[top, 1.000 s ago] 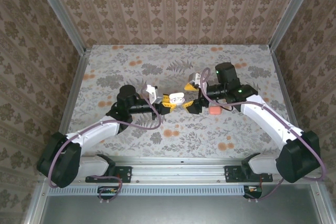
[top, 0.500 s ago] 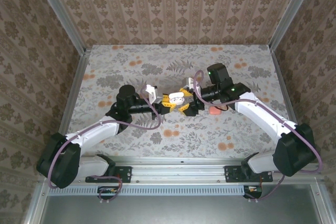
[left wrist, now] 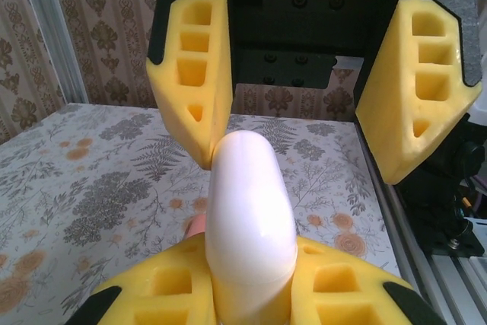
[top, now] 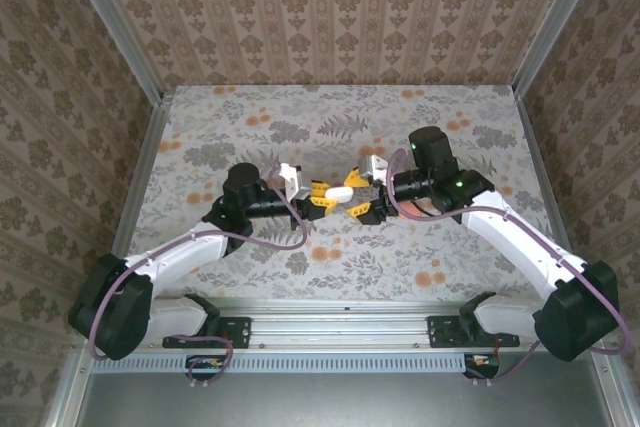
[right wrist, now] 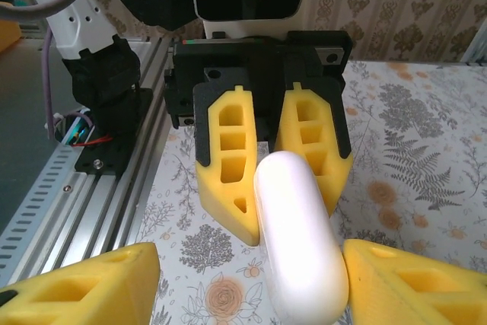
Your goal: Insert the wireless bluetooth earbuds into the charging case
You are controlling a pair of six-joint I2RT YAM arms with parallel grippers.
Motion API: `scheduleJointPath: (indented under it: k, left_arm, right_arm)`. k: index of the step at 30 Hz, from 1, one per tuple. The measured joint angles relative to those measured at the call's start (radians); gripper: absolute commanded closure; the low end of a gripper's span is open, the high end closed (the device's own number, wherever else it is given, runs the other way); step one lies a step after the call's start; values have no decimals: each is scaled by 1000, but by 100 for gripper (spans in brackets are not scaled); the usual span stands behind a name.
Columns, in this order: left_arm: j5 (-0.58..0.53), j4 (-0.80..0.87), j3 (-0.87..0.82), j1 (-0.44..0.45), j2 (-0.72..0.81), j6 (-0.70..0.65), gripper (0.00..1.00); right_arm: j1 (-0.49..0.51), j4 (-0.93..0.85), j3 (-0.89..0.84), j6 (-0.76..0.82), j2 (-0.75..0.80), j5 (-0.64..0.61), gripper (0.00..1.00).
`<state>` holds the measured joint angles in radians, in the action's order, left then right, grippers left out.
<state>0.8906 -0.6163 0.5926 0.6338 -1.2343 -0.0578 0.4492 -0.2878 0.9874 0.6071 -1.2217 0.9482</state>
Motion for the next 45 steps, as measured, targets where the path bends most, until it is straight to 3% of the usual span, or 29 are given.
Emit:
scheduleJointPath:
  k: [9, 28, 36, 45]
  left_arm:
    - [-13, 1, 0, -2, 0, 0, 95]
    - [-16, 1, 0, -2, 0, 0, 95]
    - [-15, 1, 0, -2, 0, 0, 95]
    - [-3, 3, 0, 0, 1, 0, 95]
  right_arm:
    - [-34, 59, -50, -5, 47, -47, 35]
    - [-1, 44, 27, 68, -92, 6, 47]
    - [0, 38, 27, 74, -106, 22, 55]
    - [-1, 37, 39, 76, -122, 26, 74]
